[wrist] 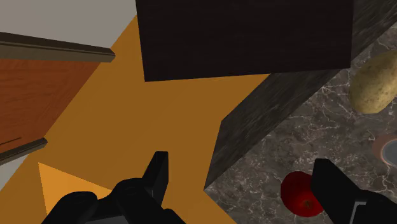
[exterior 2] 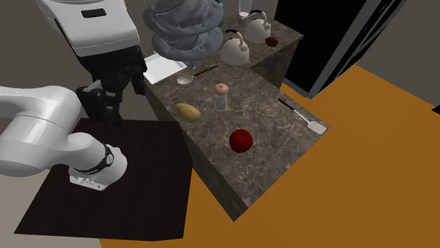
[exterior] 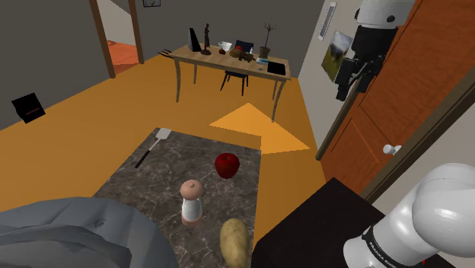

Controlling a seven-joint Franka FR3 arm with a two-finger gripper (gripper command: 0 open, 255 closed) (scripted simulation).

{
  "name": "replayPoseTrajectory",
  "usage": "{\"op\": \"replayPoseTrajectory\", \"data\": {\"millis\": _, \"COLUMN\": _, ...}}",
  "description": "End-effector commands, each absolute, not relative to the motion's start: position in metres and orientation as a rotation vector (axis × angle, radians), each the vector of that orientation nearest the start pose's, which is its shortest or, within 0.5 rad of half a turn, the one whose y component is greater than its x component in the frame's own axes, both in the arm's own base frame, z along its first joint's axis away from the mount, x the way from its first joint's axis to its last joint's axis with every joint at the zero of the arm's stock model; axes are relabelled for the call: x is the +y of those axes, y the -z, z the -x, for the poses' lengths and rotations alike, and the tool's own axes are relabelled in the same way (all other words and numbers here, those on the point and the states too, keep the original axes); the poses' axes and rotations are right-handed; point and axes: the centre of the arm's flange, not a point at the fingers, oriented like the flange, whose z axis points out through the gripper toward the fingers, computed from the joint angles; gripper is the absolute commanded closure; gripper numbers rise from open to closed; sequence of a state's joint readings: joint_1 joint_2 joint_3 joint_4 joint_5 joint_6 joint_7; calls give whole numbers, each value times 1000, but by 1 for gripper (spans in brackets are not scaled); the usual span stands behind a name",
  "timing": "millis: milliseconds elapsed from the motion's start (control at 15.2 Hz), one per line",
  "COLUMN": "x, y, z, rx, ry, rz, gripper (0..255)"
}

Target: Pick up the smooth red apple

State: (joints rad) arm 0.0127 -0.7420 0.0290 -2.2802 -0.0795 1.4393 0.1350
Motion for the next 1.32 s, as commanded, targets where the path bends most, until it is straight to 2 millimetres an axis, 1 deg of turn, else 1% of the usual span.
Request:
{"op": "replayPoseTrajectory", "data": {"millis": 0, "x": 6, "y": -602, "z": -305, "rx": 176, "ry": -147, "rz": 3240, "gripper": 0}}
{"op": "replayPoseTrajectory", "data": {"millis": 1254, "x": 81, "y": -420, "z": -460, "rx": 248, "ry": -182, "rz": 3181, "gripper": 0}}
